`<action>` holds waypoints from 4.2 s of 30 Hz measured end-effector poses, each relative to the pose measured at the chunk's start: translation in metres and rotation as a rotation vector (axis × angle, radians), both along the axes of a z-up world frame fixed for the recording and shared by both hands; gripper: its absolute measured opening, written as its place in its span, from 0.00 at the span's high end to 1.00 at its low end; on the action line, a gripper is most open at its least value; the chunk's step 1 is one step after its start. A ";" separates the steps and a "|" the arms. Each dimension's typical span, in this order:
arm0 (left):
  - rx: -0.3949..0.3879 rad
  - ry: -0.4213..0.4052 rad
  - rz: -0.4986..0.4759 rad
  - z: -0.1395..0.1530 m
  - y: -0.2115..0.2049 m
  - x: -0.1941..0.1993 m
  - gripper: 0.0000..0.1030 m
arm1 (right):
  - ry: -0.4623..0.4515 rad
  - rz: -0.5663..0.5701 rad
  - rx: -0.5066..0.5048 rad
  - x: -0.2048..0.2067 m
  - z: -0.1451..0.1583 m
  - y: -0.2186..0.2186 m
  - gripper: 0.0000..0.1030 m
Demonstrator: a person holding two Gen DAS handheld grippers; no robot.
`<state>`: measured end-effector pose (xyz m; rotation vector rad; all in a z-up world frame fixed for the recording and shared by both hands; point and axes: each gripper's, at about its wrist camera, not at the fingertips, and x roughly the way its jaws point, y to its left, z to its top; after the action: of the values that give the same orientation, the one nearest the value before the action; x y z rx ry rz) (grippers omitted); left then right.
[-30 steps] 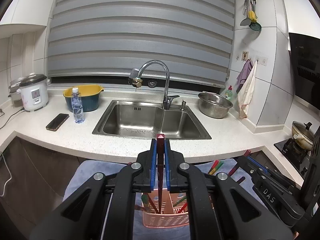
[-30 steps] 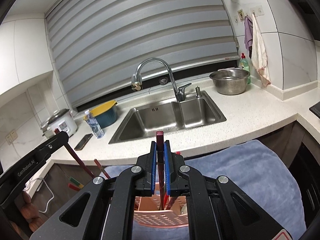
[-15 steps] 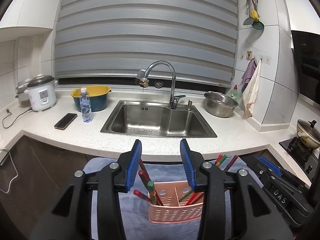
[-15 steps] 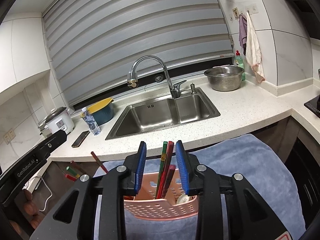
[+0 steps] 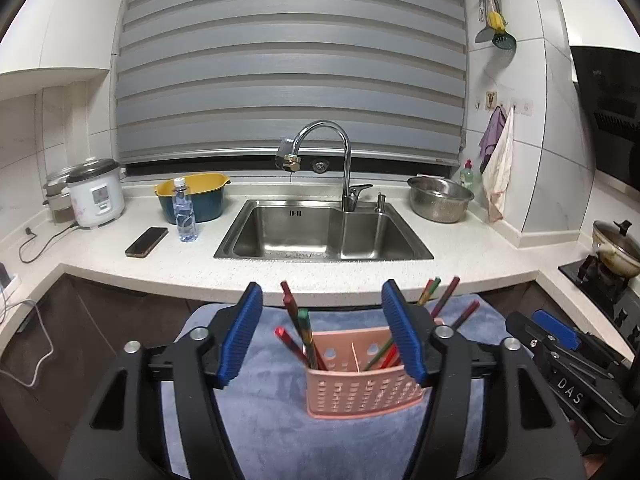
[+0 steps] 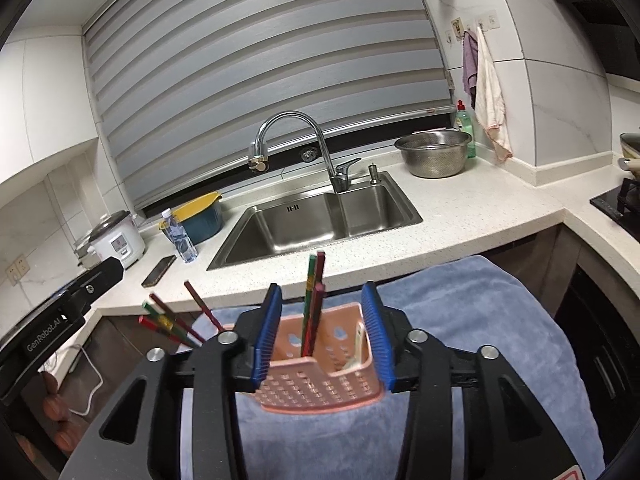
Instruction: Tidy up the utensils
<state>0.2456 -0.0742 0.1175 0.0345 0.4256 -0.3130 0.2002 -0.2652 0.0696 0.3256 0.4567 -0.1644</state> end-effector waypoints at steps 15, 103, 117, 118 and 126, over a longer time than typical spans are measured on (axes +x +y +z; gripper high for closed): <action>0.099 0.086 0.051 -0.040 0.011 -0.078 0.10 | 0.094 0.015 -0.146 -0.089 -0.020 0.037 0.31; 0.172 0.181 0.083 -0.075 0.029 -0.130 0.08 | 0.207 -0.006 -0.143 -0.142 -0.045 0.063 0.06; 0.172 0.182 0.085 -0.077 0.031 -0.130 0.08 | 0.209 -0.008 -0.155 -0.143 -0.042 0.066 0.06; 0.172 0.181 0.085 -0.076 0.031 -0.130 0.08 | 0.209 -0.008 -0.155 -0.143 -0.042 0.066 0.06; 0.173 0.182 0.086 -0.077 0.031 -0.130 0.08 | 0.210 -0.007 -0.156 -0.142 -0.042 0.066 0.06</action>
<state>0.1155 -0.0430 0.0405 0.1570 0.6328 -0.1950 0.0579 -0.1989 0.0272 0.1570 0.6467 -0.2414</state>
